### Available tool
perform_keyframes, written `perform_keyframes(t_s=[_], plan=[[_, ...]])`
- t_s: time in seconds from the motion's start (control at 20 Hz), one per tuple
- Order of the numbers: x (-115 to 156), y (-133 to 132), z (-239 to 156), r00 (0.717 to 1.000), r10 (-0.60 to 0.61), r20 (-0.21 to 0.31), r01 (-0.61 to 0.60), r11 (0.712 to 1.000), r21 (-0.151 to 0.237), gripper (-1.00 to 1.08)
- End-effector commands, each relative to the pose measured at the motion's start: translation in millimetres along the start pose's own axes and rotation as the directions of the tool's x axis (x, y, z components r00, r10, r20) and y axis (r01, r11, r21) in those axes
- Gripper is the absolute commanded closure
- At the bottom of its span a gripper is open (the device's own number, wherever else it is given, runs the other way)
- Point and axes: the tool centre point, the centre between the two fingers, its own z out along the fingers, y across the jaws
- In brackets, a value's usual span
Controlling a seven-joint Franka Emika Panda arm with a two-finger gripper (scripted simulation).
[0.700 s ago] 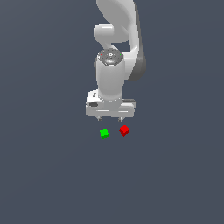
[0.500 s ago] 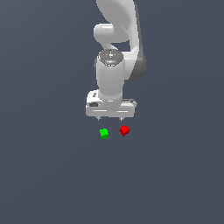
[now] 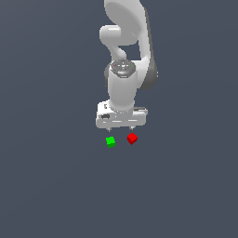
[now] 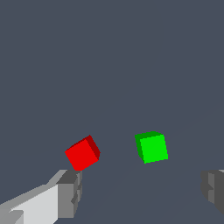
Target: Stack the red cube on top of the green cube.
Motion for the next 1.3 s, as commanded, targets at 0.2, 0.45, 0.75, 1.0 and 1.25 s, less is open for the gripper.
perform_keyframes(t_s=[0.2, 0.45, 0.75, 1.0, 1.25], plan=[[-3, -25, 28, 0.984, -0.179, 0.005, 0.179, 0.984, 0.010, -0.92], [-10, -46, 53, 0.943, -0.332, 0.008, 0.332, 0.943, 0.019, -0.92], [-19, -62, 74, 0.891, -0.453, 0.010, 0.453, 0.891, 0.025, -0.92], [-23, -69, 82, 0.865, -0.502, 0.011, 0.502, 0.865, 0.028, -0.92], [-24, -69, 84, 0.861, -0.508, 0.011, 0.508, 0.861, 0.028, -0.92]])
